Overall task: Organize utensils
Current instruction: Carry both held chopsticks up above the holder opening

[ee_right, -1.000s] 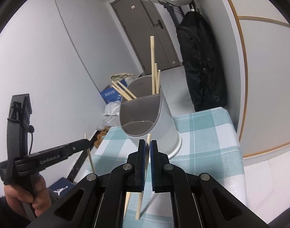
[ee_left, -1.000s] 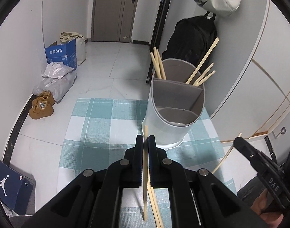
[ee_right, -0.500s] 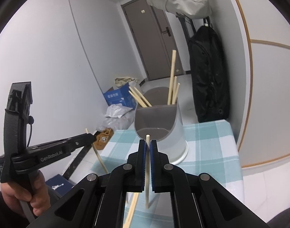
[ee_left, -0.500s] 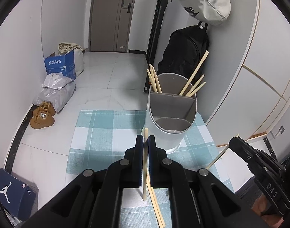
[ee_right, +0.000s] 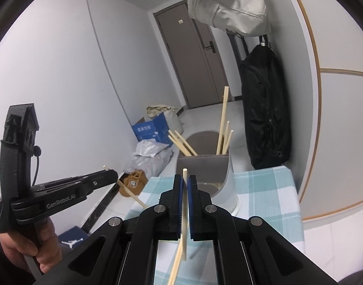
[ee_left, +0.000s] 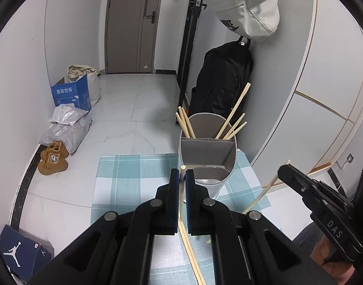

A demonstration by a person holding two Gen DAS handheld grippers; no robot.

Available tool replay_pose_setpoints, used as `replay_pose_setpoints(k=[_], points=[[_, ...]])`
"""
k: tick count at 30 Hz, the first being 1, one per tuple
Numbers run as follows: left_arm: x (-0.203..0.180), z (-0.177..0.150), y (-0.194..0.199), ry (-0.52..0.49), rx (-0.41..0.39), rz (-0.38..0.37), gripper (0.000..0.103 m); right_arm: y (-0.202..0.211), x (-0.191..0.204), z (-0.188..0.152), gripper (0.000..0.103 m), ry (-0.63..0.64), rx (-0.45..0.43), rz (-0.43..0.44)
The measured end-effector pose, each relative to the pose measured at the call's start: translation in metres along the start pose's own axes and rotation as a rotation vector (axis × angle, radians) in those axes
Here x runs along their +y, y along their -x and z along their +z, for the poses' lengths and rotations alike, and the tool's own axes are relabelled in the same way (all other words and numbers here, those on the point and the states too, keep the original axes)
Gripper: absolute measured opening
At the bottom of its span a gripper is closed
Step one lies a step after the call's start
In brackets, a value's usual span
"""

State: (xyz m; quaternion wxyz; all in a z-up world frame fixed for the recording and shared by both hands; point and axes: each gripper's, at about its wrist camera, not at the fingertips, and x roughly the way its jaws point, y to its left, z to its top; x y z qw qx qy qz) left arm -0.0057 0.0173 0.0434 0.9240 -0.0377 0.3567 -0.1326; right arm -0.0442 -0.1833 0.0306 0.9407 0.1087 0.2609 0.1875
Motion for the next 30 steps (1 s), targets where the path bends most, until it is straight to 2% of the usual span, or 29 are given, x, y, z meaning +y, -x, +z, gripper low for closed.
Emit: replay_pose_setpoints(k=[13, 17, 22, 30], points=[[-0.012, 0.040, 0.009, -0.010, -0.004, -0.001, 0.001, -0.005, -0.007, 0.044, 0.003, -0.022, -0.038, 0.019], [-0.016, 0.059, 0.016, -0.010, -0.018, -0.009, 0.001, -0.003, -0.009, 0.067, 0.003, -0.024, -0.062, 0.028], [-0.023, 0.089, 0.027, -0.022, -0.074, -0.011, 0.001, 0.004, -0.008, 0.101, 0.003, -0.016, -0.109, 0.034], [-0.040, 0.126, 0.016, -0.065, -0.098, -0.012, 0.001, -0.001, -0.012, 0.150, 0.003, -0.007, -0.153, 0.025]])
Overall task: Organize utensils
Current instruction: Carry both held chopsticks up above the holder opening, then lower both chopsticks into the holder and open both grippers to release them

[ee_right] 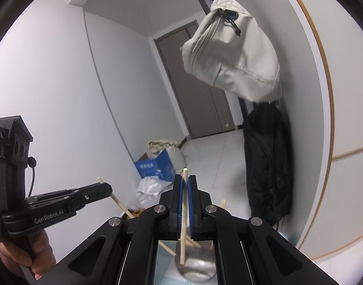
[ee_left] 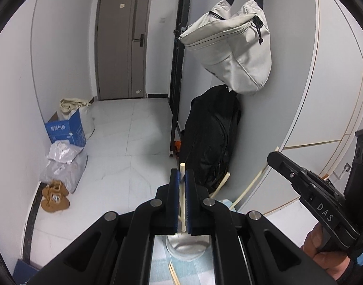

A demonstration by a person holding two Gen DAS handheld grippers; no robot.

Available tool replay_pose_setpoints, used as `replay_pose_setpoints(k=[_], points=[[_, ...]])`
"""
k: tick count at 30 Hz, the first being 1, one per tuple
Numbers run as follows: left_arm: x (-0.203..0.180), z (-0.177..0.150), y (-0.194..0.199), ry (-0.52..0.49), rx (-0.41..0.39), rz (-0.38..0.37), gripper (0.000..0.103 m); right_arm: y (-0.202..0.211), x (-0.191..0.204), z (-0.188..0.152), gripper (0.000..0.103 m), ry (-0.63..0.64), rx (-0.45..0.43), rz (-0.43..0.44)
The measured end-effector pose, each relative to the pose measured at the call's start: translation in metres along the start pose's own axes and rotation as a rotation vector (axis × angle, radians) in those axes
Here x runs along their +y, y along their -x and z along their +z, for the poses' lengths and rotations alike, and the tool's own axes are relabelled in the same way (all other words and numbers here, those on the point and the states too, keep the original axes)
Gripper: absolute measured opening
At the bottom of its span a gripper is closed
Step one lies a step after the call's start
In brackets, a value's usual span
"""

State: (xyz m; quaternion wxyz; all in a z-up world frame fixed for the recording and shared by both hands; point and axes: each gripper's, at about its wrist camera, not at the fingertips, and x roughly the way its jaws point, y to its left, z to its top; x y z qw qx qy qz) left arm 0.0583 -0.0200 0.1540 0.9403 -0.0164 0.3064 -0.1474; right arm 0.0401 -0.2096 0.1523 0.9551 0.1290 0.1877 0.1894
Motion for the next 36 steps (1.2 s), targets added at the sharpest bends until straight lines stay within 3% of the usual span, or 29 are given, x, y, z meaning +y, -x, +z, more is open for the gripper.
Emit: replay_pose_setpoints(k=[11, 14, 22, 28, 36], points=[[0.000, 0.011, -0.046, -0.005, 0.044, -0.013, 0.001, -0.044, -0.019, 0.013, 0.003, 0.006, 0.020, -0.044], [0.003, 0.004, -0.062, -0.010, 0.064, -0.015, 0.001, -0.059, -0.027, 0.005, 0.003, 0.012, 0.040, -0.058], [0.014, -0.029, -0.110, -0.018, 0.215, -0.066, 0.001, -0.086, -0.038, -0.036, 0.003, 0.046, 0.130, -0.036], [0.020, -0.039, -0.126, 0.028, 0.300, -0.115, 0.001, -0.095, -0.033, -0.062, 0.004, 0.085, 0.203, -0.008], [0.020, -0.027, -0.116, 0.036, 0.315, -0.151, 0.005, -0.097, -0.031, -0.074, 0.009, 0.090, 0.251, 0.010]])
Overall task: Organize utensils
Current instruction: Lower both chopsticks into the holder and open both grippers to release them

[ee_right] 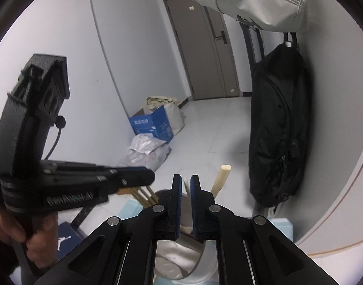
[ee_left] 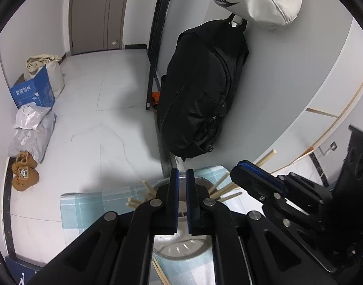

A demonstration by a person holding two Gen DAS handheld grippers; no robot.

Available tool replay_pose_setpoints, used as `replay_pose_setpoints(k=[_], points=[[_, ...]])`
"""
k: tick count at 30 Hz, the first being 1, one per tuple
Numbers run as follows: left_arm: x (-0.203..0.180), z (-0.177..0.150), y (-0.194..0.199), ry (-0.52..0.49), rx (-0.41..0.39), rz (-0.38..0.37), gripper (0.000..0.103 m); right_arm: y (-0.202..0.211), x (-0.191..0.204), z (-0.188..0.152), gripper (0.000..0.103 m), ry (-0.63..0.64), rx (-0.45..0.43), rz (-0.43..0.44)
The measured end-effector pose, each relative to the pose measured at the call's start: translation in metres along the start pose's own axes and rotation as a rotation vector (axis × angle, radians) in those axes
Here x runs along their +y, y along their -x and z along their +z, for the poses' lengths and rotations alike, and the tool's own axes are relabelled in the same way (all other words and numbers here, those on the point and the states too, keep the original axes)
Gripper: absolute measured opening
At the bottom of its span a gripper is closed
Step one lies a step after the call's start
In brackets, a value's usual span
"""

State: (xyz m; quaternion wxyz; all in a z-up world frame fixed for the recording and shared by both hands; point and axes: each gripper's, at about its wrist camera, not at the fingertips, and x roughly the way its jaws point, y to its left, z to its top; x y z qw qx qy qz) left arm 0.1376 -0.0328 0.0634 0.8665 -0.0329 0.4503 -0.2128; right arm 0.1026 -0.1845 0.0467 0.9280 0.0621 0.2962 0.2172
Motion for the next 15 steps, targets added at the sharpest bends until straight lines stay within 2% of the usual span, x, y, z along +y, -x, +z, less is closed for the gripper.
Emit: replay_pose_setpoints(k=[1, 2, 3, 4, 5, 12, 13, 15], points=[[0.000, 0.000, 0.003, 0.006, -0.006, -0.001, 0.007, 0.001, -0.002, 0.000, 0.016, -0.008, 0.000, -0.006], [0.001, 0.000, 0.007, 0.012, -0.019, -0.004, 0.015, 0.003, -0.005, -0.001, 0.024, -0.021, -0.003, -0.008], [0.001, -0.001, 0.012, 0.017, -0.032, 0.001, 0.025, 0.006, -0.007, -0.001, 0.041, -0.036, -0.010, -0.010], [0.002, -0.002, 0.017, 0.022, -0.047, 0.008, 0.031, 0.012, -0.008, -0.002, 0.045, -0.056, -0.031, -0.003], [0.002, -0.004, 0.022, 0.026, -0.064, 0.011, 0.038, 0.017, -0.009, -0.002, 0.045, -0.061, -0.045, 0.001], [0.004, -0.016, 0.039, 0.051, -0.110, 0.050, 0.044, 0.057, 0.001, -0.004, 0.053, -0.047, -0.113, -0.014], [0.003, -0.018, 0.042, 0.053, -0.117, 0.060, 0.046, 0.064, 0.002, -0.005, 0.057, -0.048, -0.128, -0.013], [0.004, -0.023, 0.049, 0.059, -0.141, 0.074, 0.059, 0.075, 0.002, -0.007, 0.063, -0.059, -0.150, -0.011]])
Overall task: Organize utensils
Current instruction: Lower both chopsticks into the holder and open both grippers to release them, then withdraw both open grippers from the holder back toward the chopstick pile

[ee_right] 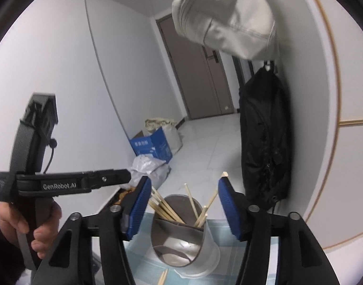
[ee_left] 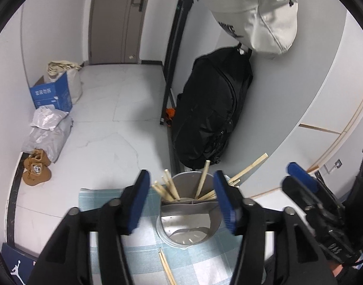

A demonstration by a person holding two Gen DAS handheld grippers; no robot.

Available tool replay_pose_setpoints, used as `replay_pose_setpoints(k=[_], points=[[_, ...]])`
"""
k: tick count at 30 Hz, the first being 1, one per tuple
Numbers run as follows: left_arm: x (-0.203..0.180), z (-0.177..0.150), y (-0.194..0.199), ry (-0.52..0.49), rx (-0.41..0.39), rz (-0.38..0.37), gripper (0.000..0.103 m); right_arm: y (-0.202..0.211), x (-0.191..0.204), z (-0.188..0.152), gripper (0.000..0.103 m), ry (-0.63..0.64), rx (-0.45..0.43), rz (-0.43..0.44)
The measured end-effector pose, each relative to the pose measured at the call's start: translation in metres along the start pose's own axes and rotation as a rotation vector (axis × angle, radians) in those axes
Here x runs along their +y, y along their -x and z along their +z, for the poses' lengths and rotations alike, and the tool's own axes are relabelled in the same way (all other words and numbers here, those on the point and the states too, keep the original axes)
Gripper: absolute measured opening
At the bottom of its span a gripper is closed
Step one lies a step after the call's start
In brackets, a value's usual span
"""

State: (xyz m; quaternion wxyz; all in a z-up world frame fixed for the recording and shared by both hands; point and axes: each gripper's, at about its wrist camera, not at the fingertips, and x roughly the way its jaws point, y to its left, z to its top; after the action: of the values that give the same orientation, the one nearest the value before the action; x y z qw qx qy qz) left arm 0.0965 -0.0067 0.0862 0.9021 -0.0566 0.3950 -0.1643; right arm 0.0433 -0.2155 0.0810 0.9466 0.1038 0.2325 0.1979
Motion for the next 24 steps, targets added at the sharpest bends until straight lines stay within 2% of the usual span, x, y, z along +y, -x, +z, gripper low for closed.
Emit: replay_pose_setpoints(k=[4, 15, 16, 18, 24], points=[[0.000, -0.010, 0.014, 0.004, -0.039, 0.027, 0.063, 0.017, 0.002, -0.001, 0.065, -0.017, -0.025, -0.006], [0.000, -0.048, 0.030, 0.004, -0.061, 0.110, 0.065, 0.043, 0.019, -0.020, 0.077, -0.019, -0.042, -0.014], [0.000, -0.052, 0.031, 0.014, -0.070, 0.115, 0.066, 0.044, 0.020, -0.023, 0.078, -0.021, -0.041, -0.011], [0.001, -0.061, 0.033, 0.022, -0.076, 0.127, 0.076, 0.046, 0.022, -0.027, 0.082, -0.019, -0.039, -0.012], [0.000, -0.086, 0.036, 0.025, -0.109, 0.182, 0.077, 0.051, 0.030, -0.045, 0.088, 0.000, -0.029, -0.014]])
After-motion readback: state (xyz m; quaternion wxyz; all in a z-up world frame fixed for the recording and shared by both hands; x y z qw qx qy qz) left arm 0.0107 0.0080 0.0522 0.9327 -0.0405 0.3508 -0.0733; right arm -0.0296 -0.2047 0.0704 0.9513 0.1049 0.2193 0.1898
